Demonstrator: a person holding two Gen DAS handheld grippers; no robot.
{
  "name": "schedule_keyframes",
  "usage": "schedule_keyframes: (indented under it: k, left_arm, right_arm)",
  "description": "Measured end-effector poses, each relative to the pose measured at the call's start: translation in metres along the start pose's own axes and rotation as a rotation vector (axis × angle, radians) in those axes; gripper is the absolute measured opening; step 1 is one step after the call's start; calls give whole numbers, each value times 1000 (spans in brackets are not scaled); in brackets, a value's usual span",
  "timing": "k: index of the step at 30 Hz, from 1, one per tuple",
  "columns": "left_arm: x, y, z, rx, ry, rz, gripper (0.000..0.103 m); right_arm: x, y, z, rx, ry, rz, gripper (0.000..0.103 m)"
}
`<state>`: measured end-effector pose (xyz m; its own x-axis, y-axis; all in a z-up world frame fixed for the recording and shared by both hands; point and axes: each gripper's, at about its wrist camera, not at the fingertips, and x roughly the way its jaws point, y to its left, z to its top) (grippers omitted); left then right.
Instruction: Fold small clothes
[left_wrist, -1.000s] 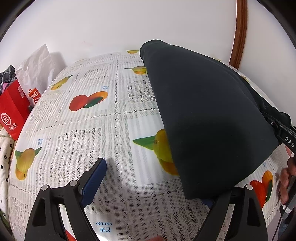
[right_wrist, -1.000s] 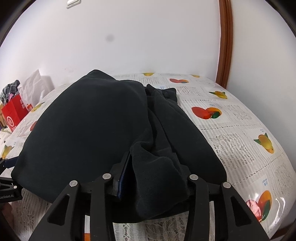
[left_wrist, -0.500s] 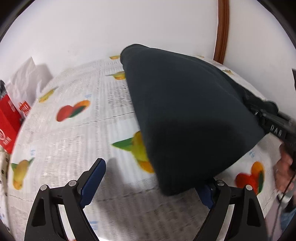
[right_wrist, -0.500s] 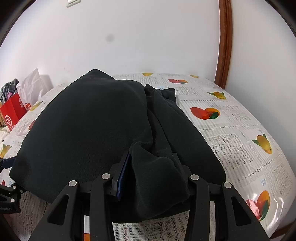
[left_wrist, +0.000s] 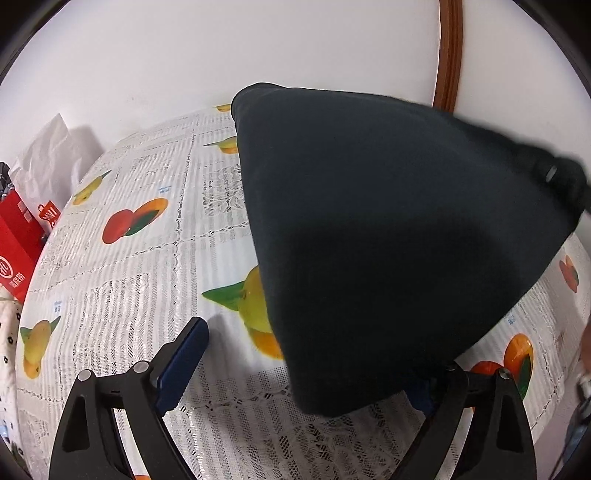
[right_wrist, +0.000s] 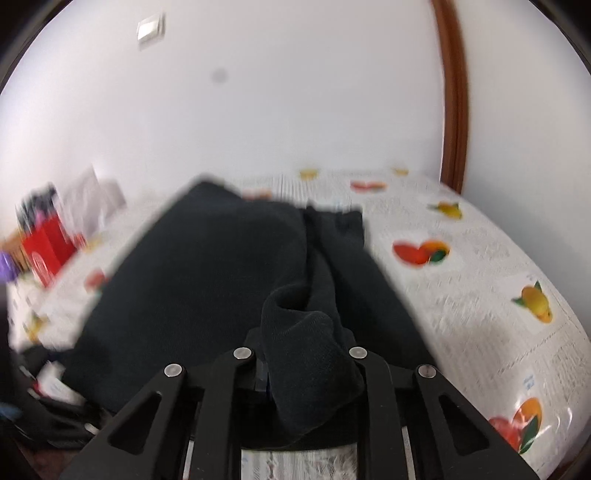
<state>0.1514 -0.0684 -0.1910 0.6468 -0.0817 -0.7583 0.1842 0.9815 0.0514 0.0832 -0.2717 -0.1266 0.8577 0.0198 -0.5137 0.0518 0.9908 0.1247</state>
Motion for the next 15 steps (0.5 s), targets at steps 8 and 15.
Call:
schedule_keyframes:
  k: [8,15]
  left_arm:
    - [1,4,2,-6,3,-9,96]
    - [2,5,3,-7,0,-14,96]
  right_arm:
    - [-22,-58,3,121,-80,-55,16]
    - [19,-68,-19,135,88,-109,20]
